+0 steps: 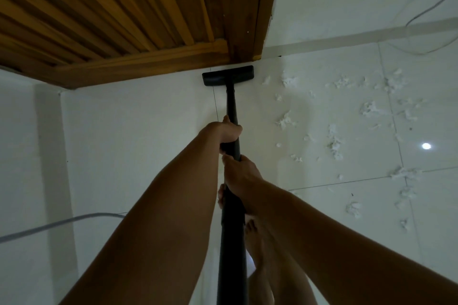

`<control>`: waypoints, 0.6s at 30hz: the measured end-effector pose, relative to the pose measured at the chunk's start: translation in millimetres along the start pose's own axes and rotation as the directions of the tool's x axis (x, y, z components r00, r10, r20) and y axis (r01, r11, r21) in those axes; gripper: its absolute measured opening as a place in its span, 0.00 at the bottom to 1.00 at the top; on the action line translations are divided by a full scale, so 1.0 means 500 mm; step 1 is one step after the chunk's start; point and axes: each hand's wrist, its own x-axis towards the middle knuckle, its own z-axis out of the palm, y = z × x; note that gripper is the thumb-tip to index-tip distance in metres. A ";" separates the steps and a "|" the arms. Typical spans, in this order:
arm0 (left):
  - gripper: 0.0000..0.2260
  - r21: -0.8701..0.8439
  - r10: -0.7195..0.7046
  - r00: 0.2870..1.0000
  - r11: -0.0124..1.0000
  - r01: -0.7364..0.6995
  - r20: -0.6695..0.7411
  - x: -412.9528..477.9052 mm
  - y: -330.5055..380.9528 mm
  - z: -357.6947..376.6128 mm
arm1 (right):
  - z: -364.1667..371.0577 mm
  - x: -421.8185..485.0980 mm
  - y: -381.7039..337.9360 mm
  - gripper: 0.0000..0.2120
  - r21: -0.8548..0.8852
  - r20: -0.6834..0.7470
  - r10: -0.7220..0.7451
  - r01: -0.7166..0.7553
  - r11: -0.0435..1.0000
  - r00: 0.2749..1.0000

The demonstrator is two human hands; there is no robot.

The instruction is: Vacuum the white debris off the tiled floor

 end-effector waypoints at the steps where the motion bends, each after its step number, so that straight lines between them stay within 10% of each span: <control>1: 0.30 -0.001 -0.007 1.000 1.000 0.007 0.001 0.000 0.008 -0.010 | 0.002 0.001 -0.014 0.13 0.008 0.012 0.014 -0.014 1.000 1.000; 18: 0.27 0.029 -0.015 1.000 0.999 0.016 -0.022 0.035 0.060 -0.051 | -0.015 0.011 -0.088 0.13 0.025 0.082 0.083 -0.086 0.996 0.993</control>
